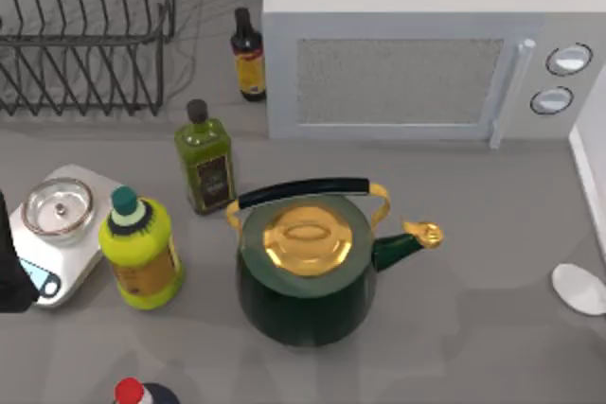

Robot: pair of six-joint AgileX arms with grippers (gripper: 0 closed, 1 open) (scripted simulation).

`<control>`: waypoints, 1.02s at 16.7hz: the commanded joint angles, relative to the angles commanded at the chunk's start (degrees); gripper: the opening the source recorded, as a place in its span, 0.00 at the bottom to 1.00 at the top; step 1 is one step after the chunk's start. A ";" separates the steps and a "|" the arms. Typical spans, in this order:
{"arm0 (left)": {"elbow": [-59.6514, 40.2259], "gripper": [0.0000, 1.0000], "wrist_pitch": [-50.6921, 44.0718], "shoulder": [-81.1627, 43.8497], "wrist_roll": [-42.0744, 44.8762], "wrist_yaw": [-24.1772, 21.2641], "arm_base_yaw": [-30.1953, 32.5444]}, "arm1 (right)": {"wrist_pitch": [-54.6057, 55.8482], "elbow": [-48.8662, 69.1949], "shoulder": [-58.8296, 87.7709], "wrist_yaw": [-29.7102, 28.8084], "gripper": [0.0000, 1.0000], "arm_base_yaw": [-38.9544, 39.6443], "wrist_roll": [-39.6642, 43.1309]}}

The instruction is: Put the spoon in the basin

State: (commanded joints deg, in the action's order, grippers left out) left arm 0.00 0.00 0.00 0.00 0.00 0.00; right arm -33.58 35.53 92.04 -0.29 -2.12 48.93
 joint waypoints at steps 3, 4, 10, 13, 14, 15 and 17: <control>0.00 1.00 0.00 0.00 0.00 0.00 0.00 | 0.00 0.00 0.00 0.00 0.02 0.00 0.00; 0.00 1.00 0.00 0.00 0.00 0.00 0.00 | 0.00 0.00 0.00 0.00 0.00 0.00 0.00; 0.00 1.00 0.00 0.00 0.00 0.00 0.00 | 0.00 0.00 0.00 0.00 0.00 0.00 0.00; 0.00 1.00 0.00 0.00 0.00 0.00 0.00 | -5.68 2.47 -4.02 1.09 0.00 0.04 -1.07; 0.00 1.00 0.00 0.00 0.00 0.00 0.00 | -6.44 3.07 -4.22 1.09 0.00 -0.01 -1.02; 0.00 1.00 0.00 0.00 0.00 0.00 0.00 | -7.81 4.06 -4.64 1.08 0.00 -0.06 -0.95; 0.00 1.00 0.00 0.00 0.00 0.00 0.00 | -12.29 6.91 -6.13 1.06 0.00 -0.13 -0.79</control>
State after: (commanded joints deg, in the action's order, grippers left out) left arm 0.00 0.00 0.00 0.00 0.00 0.00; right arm -45.87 42.44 85.91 0.76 -2.25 48.14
